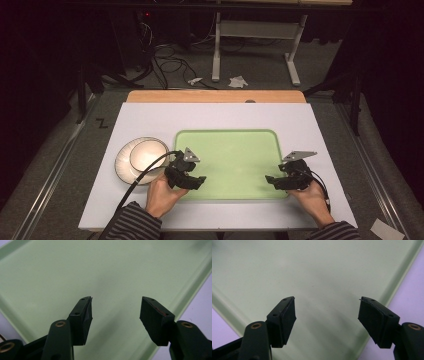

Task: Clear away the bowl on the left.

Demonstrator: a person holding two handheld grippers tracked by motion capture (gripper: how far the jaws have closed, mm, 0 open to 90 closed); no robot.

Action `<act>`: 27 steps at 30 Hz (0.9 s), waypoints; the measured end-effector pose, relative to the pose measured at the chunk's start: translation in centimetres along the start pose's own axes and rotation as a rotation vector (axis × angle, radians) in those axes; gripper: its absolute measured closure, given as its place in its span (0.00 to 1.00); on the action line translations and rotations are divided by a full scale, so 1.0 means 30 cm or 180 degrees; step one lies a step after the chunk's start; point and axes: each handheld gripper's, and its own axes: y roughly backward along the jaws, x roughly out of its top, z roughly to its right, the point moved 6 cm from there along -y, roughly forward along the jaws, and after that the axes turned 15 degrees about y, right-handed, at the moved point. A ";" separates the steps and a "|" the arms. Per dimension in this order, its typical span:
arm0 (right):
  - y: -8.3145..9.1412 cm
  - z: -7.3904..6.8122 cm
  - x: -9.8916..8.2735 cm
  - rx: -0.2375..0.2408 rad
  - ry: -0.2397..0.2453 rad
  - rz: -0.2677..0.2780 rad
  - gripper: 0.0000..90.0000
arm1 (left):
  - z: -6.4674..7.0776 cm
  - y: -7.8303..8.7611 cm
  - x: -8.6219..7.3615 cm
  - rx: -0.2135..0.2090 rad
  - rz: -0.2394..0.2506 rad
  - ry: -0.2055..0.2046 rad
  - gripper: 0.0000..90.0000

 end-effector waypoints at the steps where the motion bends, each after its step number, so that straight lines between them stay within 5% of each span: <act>1: 0.000 0.003 -0.002 -0.0002 -0.0015 -0.0004 0.35 | -0.001 -0.001 0.002 -0.0001 0.0006 0.0012 0.48; 19: -0.007 -0.009 0.003 -0.0005 -0.0047 -0.0021 0.31 | 0.001 -0.003 -0.003 -0.0006 -0.0026 0.0032 0.49; 27: 0.000 -0.022 0.012 0.0110 -0.0088 0.0027 0.34 | 0.002 0.003 0.003 0.0028 0.0025 0.0024 0.49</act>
